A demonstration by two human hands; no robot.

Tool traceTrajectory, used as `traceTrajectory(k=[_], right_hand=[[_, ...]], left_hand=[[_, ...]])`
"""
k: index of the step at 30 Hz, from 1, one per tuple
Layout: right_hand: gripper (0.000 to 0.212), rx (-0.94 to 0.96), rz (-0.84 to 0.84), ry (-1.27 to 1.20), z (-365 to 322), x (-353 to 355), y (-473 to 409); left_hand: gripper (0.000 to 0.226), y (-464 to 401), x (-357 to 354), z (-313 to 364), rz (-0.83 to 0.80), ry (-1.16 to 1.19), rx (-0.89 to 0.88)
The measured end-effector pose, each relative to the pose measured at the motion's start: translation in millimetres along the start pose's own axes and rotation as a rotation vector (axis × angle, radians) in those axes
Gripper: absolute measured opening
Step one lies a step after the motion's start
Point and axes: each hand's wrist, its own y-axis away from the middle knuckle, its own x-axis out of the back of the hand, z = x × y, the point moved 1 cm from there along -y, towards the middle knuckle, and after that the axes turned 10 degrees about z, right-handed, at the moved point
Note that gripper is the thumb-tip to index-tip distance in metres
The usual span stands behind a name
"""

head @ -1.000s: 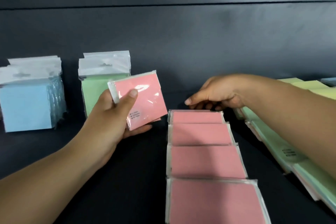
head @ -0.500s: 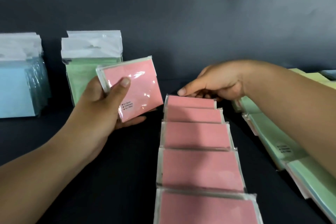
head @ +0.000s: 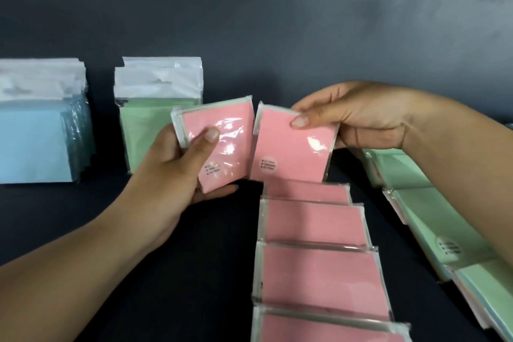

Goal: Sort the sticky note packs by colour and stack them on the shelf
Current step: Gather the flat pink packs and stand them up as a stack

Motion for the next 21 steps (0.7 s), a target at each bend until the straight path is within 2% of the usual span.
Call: traceTrajectory(k=[4,8,12,15,17,19,21], right_hand=[[0.015,0.277,0.105,-0.015,-12.8,-9.3,6.4],[0.023,0.535,0.130,0.143,-16.1,-36.6,14.4],[0.026,0.682,0.251,0.197,-28.5,-50.4,28.3],[0.027,0.686,0.298,0.027,-44.2,-49.0,47.5],[0.023,0.631,0.240,-0.140,-51.8,-47.0,66.0],[0.012,0.573,0.144,-0.254,-47.5,-47.4,86.5],[0.011,0.505,0.128,-0.309,-30.2,-47.5,102.4]], left_hand=[[0.029,2.0,-1.6,5.3,-0.078,-0.001,-0.003],[0.033,7.7,-4.7,13.5,-0.164,-0.062,-0.099],[0.039,12.8,-8.2,30.9,-0.101,-0.090,-0.175],[0.027,26.1,-17.0,56.9,-0.128,0.045,-0.152],[0.033,36.5,-21.9,73.0,-0.182,0.104,-0.180],[0.048,48.8,-25.1,81.9,-0.263,0.058,-0.191],[0.050,62.2,-24.8,78.9,-0.329,-0.126,-0.206]])
